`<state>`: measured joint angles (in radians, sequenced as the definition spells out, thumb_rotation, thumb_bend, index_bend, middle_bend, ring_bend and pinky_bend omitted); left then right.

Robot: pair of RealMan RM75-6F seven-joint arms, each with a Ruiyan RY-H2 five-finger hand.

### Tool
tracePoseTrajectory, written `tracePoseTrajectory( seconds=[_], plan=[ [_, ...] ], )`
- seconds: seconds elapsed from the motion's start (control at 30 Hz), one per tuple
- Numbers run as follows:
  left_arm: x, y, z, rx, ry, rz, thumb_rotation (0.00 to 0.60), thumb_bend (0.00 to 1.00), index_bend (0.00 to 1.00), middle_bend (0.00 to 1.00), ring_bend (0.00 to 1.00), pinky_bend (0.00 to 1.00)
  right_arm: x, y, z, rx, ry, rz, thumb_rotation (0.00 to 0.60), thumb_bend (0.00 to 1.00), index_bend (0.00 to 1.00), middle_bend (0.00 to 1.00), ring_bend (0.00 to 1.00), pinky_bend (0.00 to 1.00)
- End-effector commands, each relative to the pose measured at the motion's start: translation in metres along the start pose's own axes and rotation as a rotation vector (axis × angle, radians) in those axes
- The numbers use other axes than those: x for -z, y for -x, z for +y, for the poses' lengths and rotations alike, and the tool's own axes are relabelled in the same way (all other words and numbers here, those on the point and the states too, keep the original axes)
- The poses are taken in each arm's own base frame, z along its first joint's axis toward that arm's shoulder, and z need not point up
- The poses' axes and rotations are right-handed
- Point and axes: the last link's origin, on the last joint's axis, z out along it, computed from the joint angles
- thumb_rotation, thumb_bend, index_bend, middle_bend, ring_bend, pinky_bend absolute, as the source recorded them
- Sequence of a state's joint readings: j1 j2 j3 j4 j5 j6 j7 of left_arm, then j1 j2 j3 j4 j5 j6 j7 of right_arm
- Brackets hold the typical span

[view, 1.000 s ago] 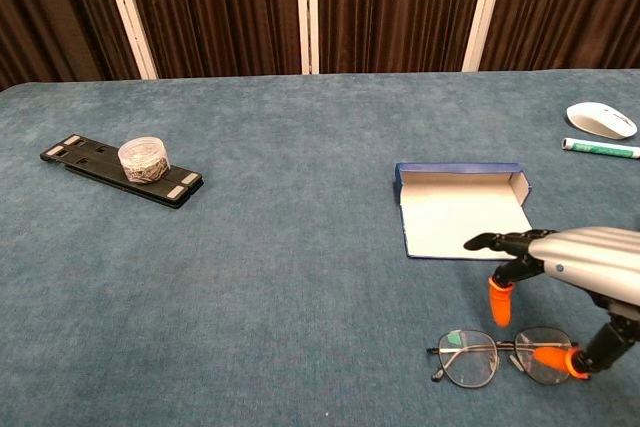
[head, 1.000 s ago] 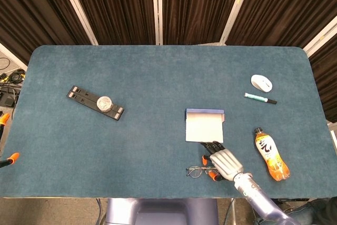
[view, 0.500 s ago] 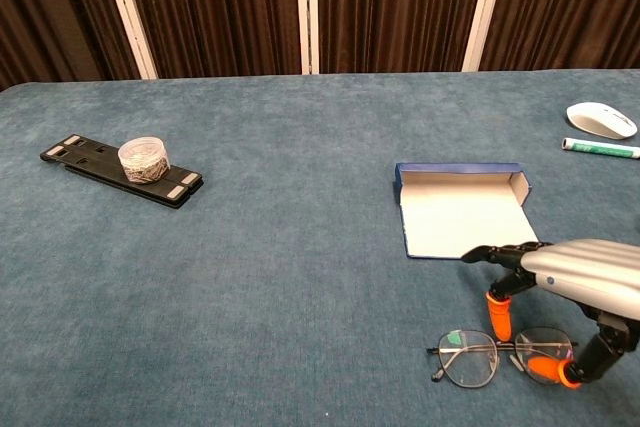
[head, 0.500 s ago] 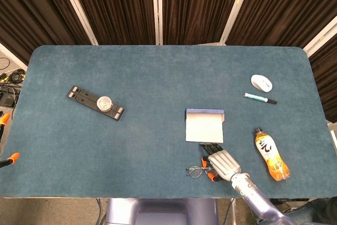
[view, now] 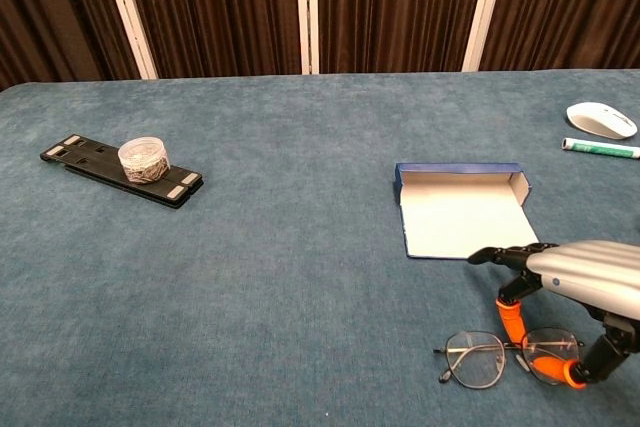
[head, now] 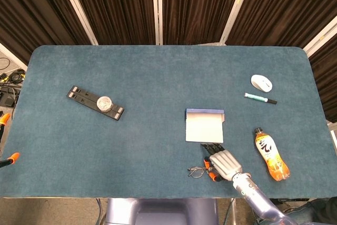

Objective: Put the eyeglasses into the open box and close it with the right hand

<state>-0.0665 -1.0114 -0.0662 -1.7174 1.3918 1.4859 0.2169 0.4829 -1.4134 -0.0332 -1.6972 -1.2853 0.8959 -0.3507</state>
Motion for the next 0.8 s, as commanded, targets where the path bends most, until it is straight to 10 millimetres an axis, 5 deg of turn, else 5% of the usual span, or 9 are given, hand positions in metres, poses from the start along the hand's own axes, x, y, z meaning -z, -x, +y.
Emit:
tracePoseTrajectory(
  seconds=[0.03, 0.8],
  plan=[
    [0.0, 0.0, 0.0, 0.0, -0.001, 0.0, 0.6, 0.0, 0.0, 0.0, 0.0, 0.0, 0.0, 0.0, -0.001, -0.003, -0.003, -0.001, 0.6, 0.33, 0.58, 0.0, 0.0, 0.0],
    [-0.001, 0.001, -0.001, -0.002, -0.007, -0.001, 0.6, 0.0, 0.0, 0.0, 0.0, 0.0, -0.011, -0.024, -0.006, -0.176, 0.008, -0.003, 0.6, 0.39, 0.63, 0.0, 0.0, 0.0]
  ],
)
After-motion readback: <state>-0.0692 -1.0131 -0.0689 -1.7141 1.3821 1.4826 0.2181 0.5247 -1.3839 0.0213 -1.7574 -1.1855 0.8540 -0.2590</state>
